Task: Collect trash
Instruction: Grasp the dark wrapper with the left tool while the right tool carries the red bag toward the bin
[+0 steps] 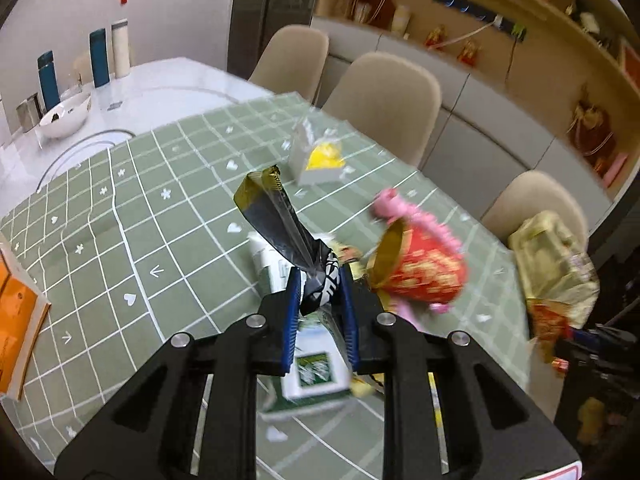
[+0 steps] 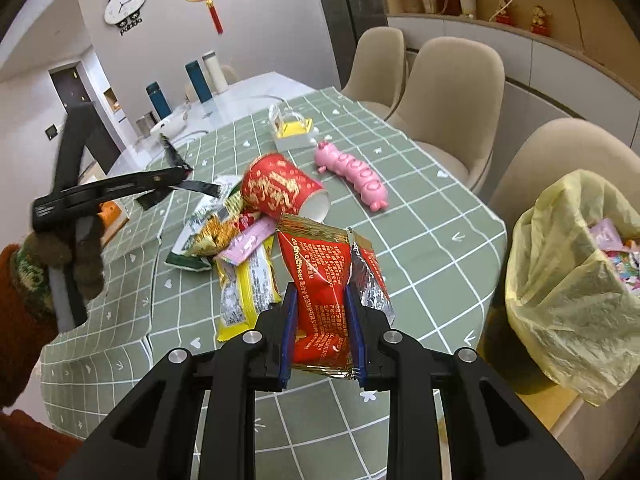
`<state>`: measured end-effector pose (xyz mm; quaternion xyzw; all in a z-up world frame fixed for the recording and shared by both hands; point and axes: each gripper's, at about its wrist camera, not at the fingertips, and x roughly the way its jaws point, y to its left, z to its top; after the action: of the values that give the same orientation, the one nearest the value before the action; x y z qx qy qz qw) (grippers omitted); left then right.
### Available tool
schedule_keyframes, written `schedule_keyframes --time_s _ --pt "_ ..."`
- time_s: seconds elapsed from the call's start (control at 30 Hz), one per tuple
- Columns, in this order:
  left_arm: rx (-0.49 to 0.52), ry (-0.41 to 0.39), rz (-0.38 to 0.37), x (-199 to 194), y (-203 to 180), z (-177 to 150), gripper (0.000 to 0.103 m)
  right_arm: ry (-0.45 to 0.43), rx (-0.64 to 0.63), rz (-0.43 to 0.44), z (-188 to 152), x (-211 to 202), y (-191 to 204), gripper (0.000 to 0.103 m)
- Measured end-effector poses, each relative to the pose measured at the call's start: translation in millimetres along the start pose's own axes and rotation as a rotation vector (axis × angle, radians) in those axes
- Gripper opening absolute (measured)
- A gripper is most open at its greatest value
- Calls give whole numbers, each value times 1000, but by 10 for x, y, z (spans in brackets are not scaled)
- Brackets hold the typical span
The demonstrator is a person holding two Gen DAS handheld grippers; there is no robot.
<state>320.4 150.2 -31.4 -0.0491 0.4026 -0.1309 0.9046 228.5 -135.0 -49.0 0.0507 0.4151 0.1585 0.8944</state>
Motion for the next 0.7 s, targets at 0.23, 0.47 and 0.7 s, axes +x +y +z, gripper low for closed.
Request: schedule_keyframes --time_s 0.23,0.47,0.7 --pt "-3 -85 -59 -515 -361 183 19 -98 -53 -18 219 -347 42 23" --pt "28 -177 -131 -773 -827 394 19 -176 -72 -59 472 -694 -160 23" --pt "82 -187 -195 -644 -1332 544 19 -248 -56 -126 616 -995 -568 23"
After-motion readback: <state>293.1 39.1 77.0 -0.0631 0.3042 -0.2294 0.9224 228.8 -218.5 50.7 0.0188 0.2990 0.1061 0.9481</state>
